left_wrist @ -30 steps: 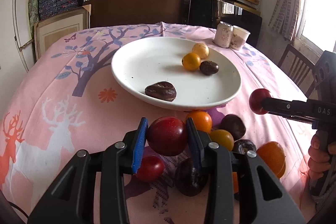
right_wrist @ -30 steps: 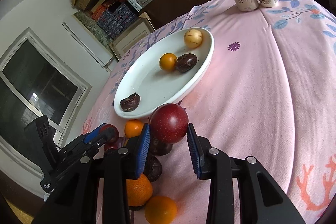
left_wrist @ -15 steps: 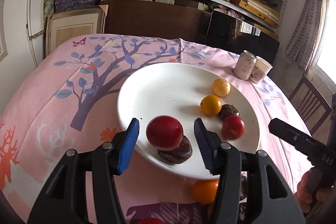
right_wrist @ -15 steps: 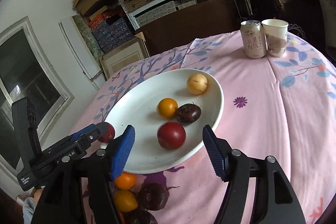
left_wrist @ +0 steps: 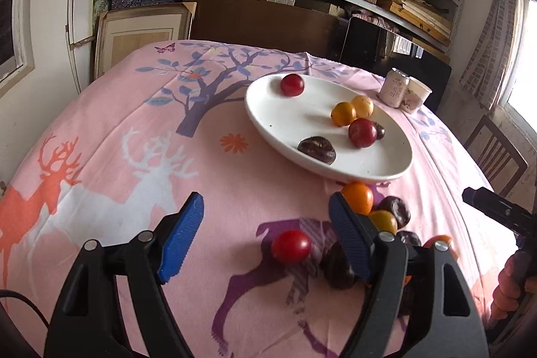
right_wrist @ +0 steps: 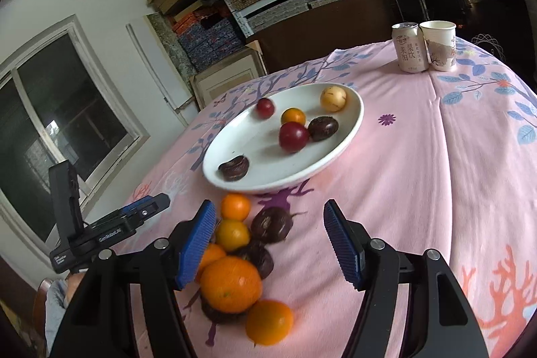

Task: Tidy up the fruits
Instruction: 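Place both red plums on the white plate and open both tools, then grasp the red tomato with the left tool while the right tool grasps a large orange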

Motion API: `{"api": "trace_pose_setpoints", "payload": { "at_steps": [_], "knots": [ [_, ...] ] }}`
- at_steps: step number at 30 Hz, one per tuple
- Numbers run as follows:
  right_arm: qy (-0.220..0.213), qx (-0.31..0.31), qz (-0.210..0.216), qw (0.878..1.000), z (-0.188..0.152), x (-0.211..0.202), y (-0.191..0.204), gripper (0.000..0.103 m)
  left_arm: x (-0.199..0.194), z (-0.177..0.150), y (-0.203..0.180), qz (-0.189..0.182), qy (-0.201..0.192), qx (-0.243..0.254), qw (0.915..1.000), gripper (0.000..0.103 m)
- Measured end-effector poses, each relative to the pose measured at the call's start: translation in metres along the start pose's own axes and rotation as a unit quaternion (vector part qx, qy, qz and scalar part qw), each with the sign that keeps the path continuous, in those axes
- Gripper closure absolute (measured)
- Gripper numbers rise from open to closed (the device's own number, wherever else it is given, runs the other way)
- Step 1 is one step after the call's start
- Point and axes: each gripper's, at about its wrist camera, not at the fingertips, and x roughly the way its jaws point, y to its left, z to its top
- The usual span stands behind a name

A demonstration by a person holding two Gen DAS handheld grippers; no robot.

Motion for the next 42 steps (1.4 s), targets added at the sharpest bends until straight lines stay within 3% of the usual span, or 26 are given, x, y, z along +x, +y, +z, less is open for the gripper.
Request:
{"api": "trace_pose_setpoints", "payload": {
  "at_steps": [11,16,17,19,22,25,27,32,36,39,42],
  "knots": [
    [0.069,-0.114,-0.025,0.991,-0.032,0.019,0.044,0.035,0.025,-0.015,-0.006,0.023,0.066,0.028,0.9972,0.026],
    [0.083,-0.107,-0.026,0.990,-0.035,0.022,0.042,0.035,0.029,-0.016,-0.001,0.012,0.078,0.013,0.9968,0.023],
    [0.085,-0.106,-0.023,0.990,-0.035,0.023,0.042,0.036,0.029,-0.016,0.000,0.009,0.081,0.009,0.9967,0.023],
    [0.094,-0.107,-0.014,0.990,-0.036,0.026,0.042,0.056,0.030,-0.018,0.002,0.004,0.086,0.003,0.9963,0.023],
    [0.092,-0.102,-0.010,0.990,-0.035,0.025,0.041,0.057,0.030,-0.024,0.000,0.006,0.100,0.014,0.9949,0.026],
    [0.080,-0.090,-0.005,0.993,-0.032,0.020,0.037,0.058,0.029,-0.025,-0.006,0.007,0.101,0.030,0.9944,0.032],
    [0.072,-0.078,-0.012,0.994,-0.029,0.017,0.032,0.058,0.030,-0.023,-0.006,-0.001,0.096,0.027,0.9950,0.044],
    [0.066,-0.056,-0.023,0.996,-0.025,0.016,0.023,0.057,0.039,-0.016,-0.010,-0.014,0.097,0.037,0.9945,0.047],
    [0.062,-0.047,-0.027,0.997,-0.024,0.015,0.019,0.057,0.039,-0.018,-0.028,-0.030,0.099,0.080,0.9914,0.075],
    [0.058,-0.039,-0.030,0.997,-0.022,0.014,0.016,0.057,0.038,-0.018,-0.030,-0.033,0.096,0.081,0.9915,0.074],
    [0.044,-0.029,-0.033,0.998,-0.018,0.011,0.013,0.058,0.024,-0.011,-0.026,-0.024,0.063,0.066,0.9956,0.074]
  ]
}}
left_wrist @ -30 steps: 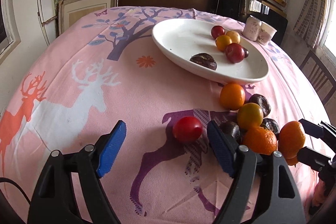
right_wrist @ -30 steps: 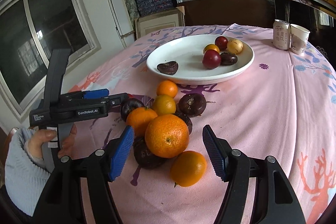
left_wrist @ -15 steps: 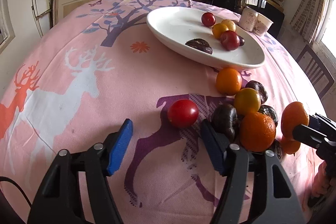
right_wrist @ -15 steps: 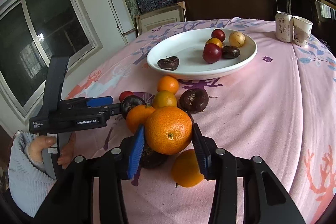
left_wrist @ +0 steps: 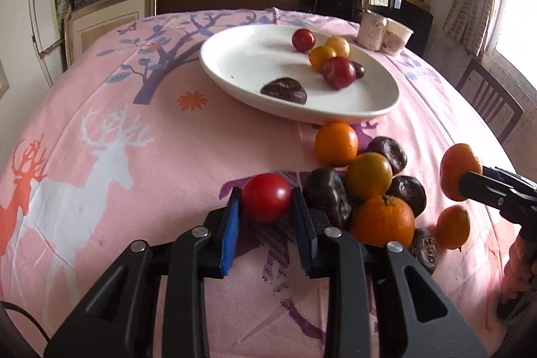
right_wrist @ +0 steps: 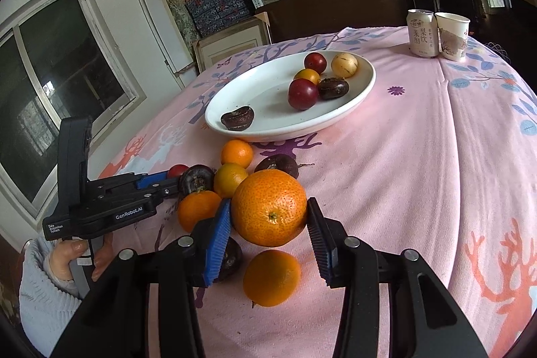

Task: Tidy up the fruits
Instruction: 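Grasp the red tomato with the left tool while the right tool grasps a large orange, then set the tomato and orange on the white plate and open both tools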

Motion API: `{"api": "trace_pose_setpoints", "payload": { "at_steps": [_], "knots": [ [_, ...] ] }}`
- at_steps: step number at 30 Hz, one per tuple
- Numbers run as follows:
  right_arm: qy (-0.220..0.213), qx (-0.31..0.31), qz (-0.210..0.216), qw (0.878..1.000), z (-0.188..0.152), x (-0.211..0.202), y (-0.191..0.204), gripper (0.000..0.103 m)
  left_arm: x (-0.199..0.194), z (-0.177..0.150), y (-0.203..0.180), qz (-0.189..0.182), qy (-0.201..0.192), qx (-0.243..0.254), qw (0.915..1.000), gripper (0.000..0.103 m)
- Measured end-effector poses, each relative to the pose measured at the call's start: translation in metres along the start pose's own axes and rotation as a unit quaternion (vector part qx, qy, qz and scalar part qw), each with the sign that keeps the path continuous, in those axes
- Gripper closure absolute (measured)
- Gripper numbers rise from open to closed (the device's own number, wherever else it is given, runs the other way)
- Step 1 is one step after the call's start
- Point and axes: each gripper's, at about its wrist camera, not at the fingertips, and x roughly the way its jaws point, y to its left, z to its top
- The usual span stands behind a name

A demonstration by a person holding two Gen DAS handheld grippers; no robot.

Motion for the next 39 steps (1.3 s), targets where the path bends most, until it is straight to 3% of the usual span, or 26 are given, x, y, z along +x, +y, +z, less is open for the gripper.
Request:
{"api": "trace_pose_setpoints", "payload": {
  "at_steps": [7,12,13,14,15,16,21,26,32,36,39],
  "knots": [
    [-0.019,0.039,-0.003,0.999,0.063,0.019,-0.009,0.058,-0.006,0.065,-0.012,0.019,-0.056,-0.004,0.9983,0.074],
    [-0.024,0.054,-0.010,0.998,0.086,0.059,-0.014,0.056,0.025,0.094,-0.015,0.028,-0.062,-0.023,0.9974,0.074],
    [-0.029,0.058,-0.011,0.998,0.085,0.062,-0.016,0.051,0.032,0.095,-0.013,0.029,-0.057,-0.029,0.9975,0.068],
    [-0.032,0.057,-0.016,0.998,0.084,0.062,-0.016,0.036,0.037,0.093,-0.011,0.028,-0.055,-0.035,0.9975,0.059],
    [-0.036,0.051,-0.017,0.998,0.084,0.058,-0.016,0.033,0.039,0.091,-0.008,0.022,-0.053,-0.039,0.9976,0.039],
    [-0.046,0.045,-0.016,0.998,0.084,0.052,-0.016,0.033,0.039,0.088,-0.006,0.020,-0.054,-0.041,0.9975,0.034],
    [-0.078,0.055,0.002,0.995,0.077,0.022,-0.023,0.033,0.020,0.075,0.008,0.013,-0.066,-0.063,0.9957,0.034],
    [-0.063,0.062,-0.010,0.996,0.058,0.015,-0.030,0.033,0.005,0.043,0.011,0.008,-0.050,-0.066,0.9966,0.029],
    [-0.055,0.073,-0.012,0.996,0.040,0.006,-0.033,0.031,-0.004,0.011,-0.005,-0.009,-0.025,-0.034,0.9991,0.020],
    [-0.058,0.077,-0.016,0.995,0.038,0.003,-0.036,0.029,0.006,-0.002,-0.016,0.020,0.007,-0.002,0.9998,0.019],
    [-0.058,0.083,-0.018,0.995,0.038,0.003,-0.039,0.029,0.010,-0.002,-0.006,0.042,0.013,-0.010,0.9990,0.009]
  ]
}}
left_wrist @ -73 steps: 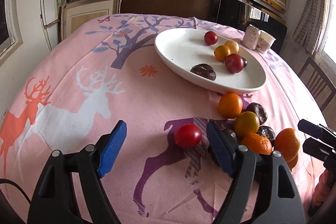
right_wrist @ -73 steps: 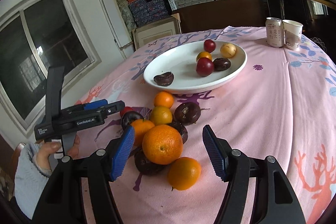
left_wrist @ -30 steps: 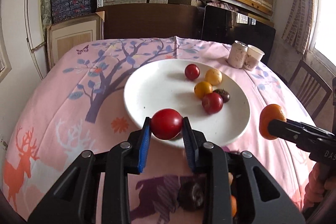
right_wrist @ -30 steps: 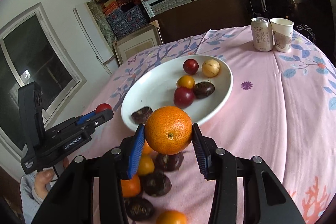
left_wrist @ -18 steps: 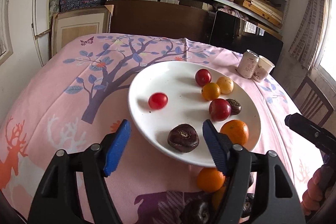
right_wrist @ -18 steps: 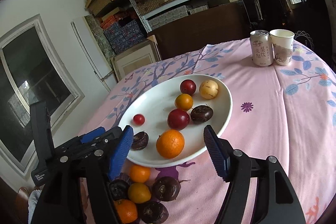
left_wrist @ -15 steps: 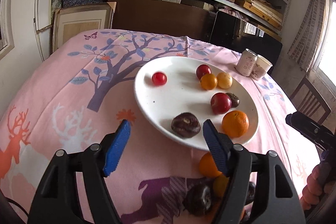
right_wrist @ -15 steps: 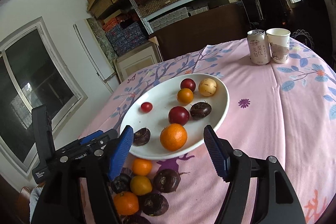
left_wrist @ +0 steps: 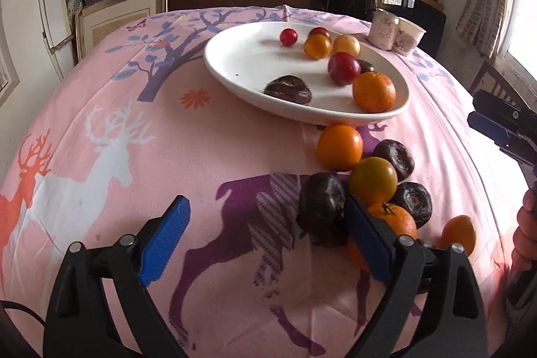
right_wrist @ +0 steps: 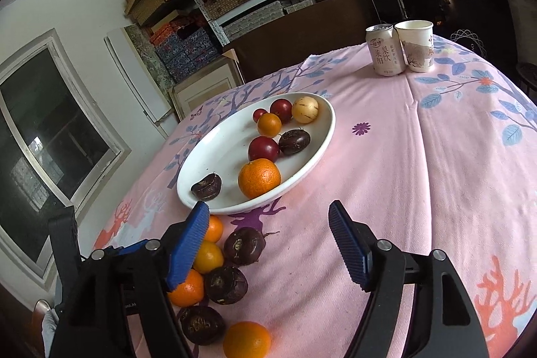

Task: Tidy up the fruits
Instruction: 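Set the tomato and orange on the white plate and open both tools, then grasp a dark passion fruit with the left tool while the right tool grasps another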

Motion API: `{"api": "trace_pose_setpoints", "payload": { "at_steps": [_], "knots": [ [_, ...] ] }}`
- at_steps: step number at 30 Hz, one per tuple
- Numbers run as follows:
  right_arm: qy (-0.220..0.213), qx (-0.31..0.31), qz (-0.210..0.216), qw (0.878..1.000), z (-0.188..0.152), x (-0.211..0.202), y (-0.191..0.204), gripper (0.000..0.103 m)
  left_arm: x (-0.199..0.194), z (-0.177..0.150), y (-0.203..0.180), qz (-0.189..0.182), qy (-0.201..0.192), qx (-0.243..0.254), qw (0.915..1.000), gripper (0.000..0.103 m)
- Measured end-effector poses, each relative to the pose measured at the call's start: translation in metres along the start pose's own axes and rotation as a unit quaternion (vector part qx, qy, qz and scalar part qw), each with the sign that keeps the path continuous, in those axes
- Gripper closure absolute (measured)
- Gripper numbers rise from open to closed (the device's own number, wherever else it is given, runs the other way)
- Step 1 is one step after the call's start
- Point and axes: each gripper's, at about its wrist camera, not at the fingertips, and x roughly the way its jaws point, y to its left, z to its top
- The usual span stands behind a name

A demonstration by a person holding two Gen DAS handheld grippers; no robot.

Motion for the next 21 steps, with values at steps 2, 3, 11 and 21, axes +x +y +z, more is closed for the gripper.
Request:
{"api": "trace_pose_setpoints", "payload": {
  "at_steps": [2,3,11,21],
  "knots": [
    [-0.003,0.002,0.000,1.000,0.001,-0.001,-0.001,0.029,-0.009,0.003,0.015,0.065,-0.031,-0.016,0.9972,0.008],
    [-0.005,0.002,0.000,1.000,0.001,-0.002,-0.001,0.029,-0.011,0.004,0.021,0.117,-0.045,-0.019,0.9919,0.008],
    [-0.004,-0.006,0.004,1.000,0.001,-0.003,0.002,0.029,-0.019,0.000,0.007,0.086,-0.054,0.024,0.9946,0.009],
    [0.001,-0.008,0.001,1.000,0.001,0.000,0.003,0.029,-0.010,-0.004,-0.018,-0.011,-0.020,0.072,0.9972,0.029]
  ]
}}
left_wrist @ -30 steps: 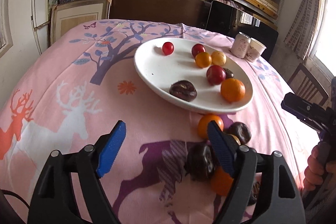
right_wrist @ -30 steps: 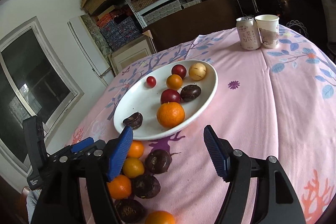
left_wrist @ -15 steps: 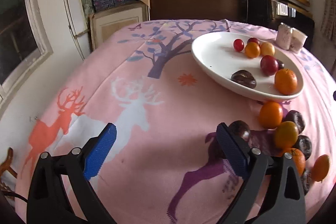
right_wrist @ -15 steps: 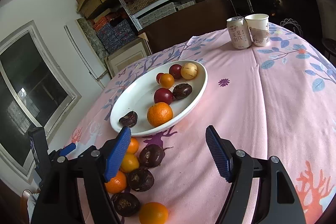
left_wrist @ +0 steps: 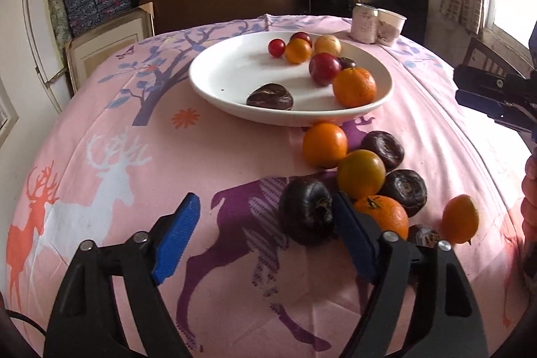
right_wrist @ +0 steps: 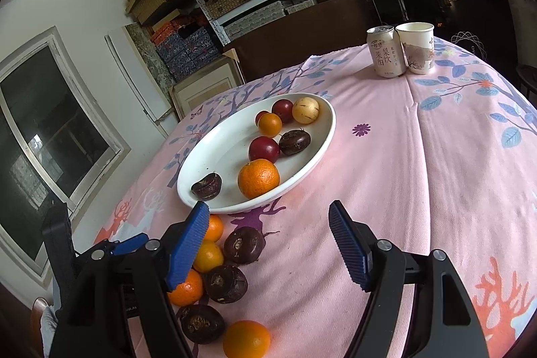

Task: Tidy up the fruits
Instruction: 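Grasp a dark passion fruit with the left tool while the right tool grasps another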

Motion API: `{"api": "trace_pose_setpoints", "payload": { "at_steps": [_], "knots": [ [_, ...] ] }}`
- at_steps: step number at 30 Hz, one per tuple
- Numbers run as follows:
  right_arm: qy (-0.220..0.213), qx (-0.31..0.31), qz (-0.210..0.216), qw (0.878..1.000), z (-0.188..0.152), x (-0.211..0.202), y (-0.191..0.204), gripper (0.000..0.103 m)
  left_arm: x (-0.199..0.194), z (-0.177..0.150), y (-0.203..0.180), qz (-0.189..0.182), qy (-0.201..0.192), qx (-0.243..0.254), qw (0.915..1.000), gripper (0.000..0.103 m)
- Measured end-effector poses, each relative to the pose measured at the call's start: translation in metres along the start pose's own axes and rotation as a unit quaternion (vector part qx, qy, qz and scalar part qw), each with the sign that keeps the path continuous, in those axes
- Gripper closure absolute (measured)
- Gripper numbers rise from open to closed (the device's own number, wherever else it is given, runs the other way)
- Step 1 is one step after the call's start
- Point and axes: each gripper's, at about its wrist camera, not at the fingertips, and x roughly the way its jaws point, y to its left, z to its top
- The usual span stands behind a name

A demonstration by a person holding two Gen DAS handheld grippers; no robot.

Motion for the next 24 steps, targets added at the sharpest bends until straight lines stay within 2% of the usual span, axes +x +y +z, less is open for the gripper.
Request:
{"api": "trace_pose_setpoints", "payload": {
  "at_steps": [3,5,7,9,12,14,16,18,19,22,24],
  "knots": [
    [0.001,-0.001,0.000,1.000,0.000,0.000,0.000,0.029,0.007,0.000,0.008,-0.045,0.016,-0.028,0.9985,0.036],
    [0.002,-0.002,0.000,1.000,0.000,0.000,0.000,0.029,0.010,-0.001,0.013,-0.077,0.025,-0.046,0.9957,0.047],
    [0.002,-0.002,0.000,1.000,-0.001,0.001,0.000,0.029,0.009,-0.001,0.009,-0.098,0.026,-0.045,0.9939,0.065],
    [0.003,-0.001,-0.001,1.000,-0.001,0.001,0.000,0.029,0.009,-0.001,0.004,-0.111,0.025,-0.040,0.9927,0.073],
    [0.013,-0.003,0.003,1.000,-0.002,0.004,0.002,0.029,0.009,-0.002,0.006,-0.125,0.028,-0.057,0.9902,0.076],
    [0.028,-0.007,0.011,1.000,-0.005,0.007,0.004,0.029,0.007,-0.001,0.004,-0.120,0.023,-0.055,0.9910,0.078],
    [0.049,-0.018,0.023,0.998,-0.010,0.011,0.009,0.036,0.002,0.000,0.007,-0.076,0.007,-0.052,0.9957,0.078],
    [0.081,-0.029,0.036,0.996,-0.017,0.017,0.014,0.044,-0.001,0.002,0.018,-0.034,-0.006,-0.070,0.9970,0.078],
    [0.102,-0.034,0.042,0.993,-0.022,0.022,0.017,0.052,-0.002,0.002,0.026,-0.028,-0.008,-0.083,0.9961,0.078],
    [0.147,-0.052,0.044,0.987,-0.036,0.035,0.025,0.065,0.000,0.003,0.034,-0.016,-0.005,-0.098,0.9950,0.078],
    [0.161,-0.057,0.051,0.984,-0.040,0.040,0.028,0.067,0.001,0.003,0.031,-0.018,-0.003,-0.087,0.9961,0.078]
  ]
}}
